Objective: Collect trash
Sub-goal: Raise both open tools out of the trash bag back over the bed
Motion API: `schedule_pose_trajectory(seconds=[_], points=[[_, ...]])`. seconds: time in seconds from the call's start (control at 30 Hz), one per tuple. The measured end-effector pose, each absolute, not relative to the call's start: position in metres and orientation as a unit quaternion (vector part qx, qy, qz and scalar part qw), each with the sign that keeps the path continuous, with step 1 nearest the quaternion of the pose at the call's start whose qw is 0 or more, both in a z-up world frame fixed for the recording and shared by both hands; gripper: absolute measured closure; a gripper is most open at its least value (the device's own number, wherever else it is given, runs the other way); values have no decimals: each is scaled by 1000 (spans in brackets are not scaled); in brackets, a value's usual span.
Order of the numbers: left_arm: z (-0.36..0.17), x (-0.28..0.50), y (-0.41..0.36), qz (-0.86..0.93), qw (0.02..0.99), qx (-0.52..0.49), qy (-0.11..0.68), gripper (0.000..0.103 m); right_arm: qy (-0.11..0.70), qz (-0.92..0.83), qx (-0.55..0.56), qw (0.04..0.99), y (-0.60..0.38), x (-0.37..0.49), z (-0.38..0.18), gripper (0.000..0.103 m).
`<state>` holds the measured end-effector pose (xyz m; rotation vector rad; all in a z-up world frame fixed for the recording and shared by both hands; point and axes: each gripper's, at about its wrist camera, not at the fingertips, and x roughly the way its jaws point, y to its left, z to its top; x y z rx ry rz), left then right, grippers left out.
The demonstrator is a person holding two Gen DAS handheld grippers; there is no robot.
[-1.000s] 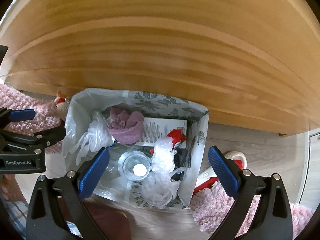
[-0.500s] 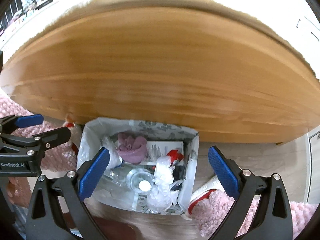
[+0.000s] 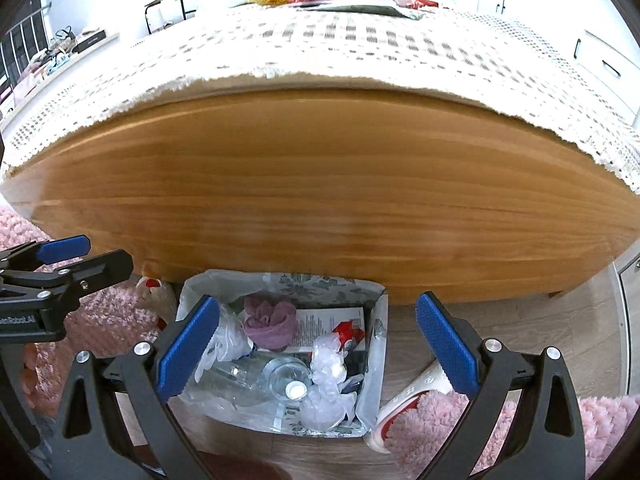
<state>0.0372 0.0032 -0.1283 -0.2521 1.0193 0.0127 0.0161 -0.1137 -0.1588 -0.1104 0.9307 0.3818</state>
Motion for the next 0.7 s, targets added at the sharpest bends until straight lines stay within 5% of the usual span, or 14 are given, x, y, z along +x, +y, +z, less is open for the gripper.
schedule_pose_trajectory(seconds=[0.7], points=[[-74,22,-2,-41,909,-118,398,9,334,182,-18,925,-136,-2,-102,8]])
